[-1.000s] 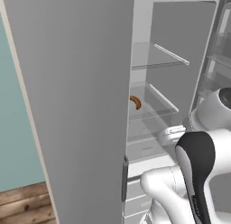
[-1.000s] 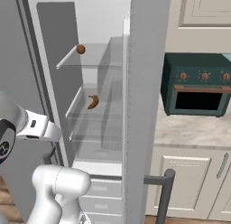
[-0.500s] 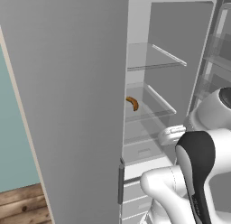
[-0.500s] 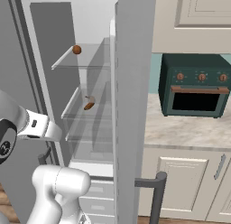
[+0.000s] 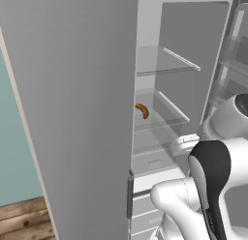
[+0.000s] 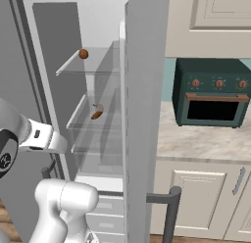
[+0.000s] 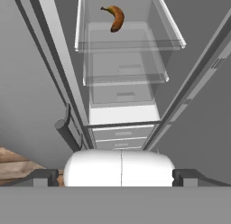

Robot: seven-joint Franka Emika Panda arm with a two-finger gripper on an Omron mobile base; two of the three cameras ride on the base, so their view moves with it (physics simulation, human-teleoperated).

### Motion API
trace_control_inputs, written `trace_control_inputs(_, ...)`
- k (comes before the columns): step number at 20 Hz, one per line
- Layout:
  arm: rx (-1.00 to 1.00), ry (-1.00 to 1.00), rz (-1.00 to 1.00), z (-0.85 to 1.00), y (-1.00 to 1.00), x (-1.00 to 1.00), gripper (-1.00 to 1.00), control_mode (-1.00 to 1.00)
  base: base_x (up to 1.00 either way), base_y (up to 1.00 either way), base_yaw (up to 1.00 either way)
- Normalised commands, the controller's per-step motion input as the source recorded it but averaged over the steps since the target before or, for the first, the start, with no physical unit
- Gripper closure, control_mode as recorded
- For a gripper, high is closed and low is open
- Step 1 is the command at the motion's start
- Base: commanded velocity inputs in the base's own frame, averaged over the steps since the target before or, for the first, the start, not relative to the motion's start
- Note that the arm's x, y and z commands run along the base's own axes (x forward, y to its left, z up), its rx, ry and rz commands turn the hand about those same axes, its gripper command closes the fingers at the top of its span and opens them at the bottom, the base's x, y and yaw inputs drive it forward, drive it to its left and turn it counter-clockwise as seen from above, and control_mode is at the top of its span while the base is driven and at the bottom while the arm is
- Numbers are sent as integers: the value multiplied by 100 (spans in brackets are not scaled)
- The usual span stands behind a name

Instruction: Pick up the banana and mango from the fridge and place one fruit on each plate on the dining counter.

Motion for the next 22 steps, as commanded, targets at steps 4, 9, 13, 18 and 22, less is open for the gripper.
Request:
trace_control_inputs(4,0,-18,6,2,0,0,-100,-100,0,0,1)
trace_control_inputs(9,-2,-36,20,10,3,31,-100,-100,0,0,0)
trace_control_inputs(13,-1,2,12,1,0,93,-100,-100,0,0,0)
trace_control_inputs(18,0,31,1,-8,-30,100,-100,-100,0,0,0)
trace_control_inputs(22,0,54,0,-53,-21,97,-100,-100,0,0,0)
